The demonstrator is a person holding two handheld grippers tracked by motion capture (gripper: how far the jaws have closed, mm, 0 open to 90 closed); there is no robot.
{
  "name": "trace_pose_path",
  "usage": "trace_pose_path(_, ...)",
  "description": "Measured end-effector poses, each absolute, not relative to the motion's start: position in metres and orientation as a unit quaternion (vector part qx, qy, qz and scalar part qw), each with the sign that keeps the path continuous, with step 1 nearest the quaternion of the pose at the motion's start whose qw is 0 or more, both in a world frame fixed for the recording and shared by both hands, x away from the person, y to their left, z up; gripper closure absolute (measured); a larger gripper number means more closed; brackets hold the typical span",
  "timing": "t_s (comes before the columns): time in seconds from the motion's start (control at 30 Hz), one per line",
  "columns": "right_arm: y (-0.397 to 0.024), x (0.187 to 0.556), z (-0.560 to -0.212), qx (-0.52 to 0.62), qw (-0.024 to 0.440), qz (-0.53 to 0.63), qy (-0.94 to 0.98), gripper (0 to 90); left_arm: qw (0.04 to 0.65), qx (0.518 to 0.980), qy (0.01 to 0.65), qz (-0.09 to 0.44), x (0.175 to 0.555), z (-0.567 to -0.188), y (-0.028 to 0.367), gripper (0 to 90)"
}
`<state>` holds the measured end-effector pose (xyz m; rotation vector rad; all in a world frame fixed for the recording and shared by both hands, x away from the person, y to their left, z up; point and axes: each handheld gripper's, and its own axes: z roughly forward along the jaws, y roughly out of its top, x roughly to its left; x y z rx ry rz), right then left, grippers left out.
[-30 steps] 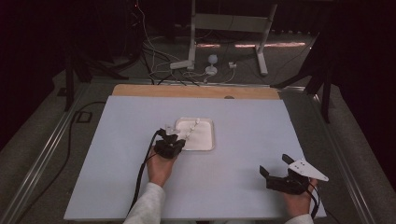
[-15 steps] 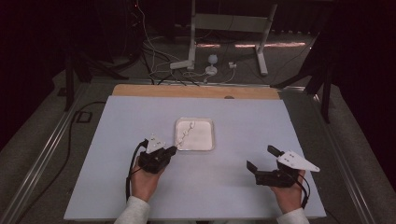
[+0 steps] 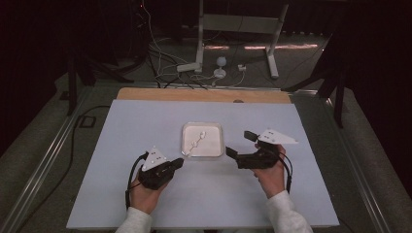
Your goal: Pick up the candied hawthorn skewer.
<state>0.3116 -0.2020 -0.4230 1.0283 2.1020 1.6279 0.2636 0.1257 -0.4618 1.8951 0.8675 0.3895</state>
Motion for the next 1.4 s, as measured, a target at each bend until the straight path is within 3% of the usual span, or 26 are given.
trace_pose_path(0.3,-0.17,0.333,-0.422,0.396,0.056,0.563,0.723,39.0,0.495,0.785,0.324,0.183,0.253,-0.46,0.114,89.7)
trace_pose_path(0.5,-0.157,0.34,-0.428,0.44,-0.009,0.555,0.706,51.7,0.501,0.782,0.316,0.195,0.249,-0.46,0.109,89.7)
trace_pose_path(0.67,-0.153,0.343,-0.432,0.447,-0.056,0.567,0.69,71.8,0.504,0.782,0.303,0.205,0.247,-0.46,0.106,89.8)
trace_pose_path(0.93,-0.155,0.343,-0.426,0.449,-0.056,0.579,0.678,80.1,0.501,0.786,0.293,0.215,0.246,-0.46,0.107,90.0)
trace_pose_path(1.33,-0.155,0.348,-0.412,0.45,-0.035,0.579,0.678,82.4,0.502,0.782,0.291,0.228,0.245,-0.454,0.11,90.0)
trace_pose_path(1.4,-0.168,0.35,-0.407,0.471,-0.007,0.589,0.657,82.8,0.482,0.791,0.292,0.238,0.244,-0.455,0.113,90.0)
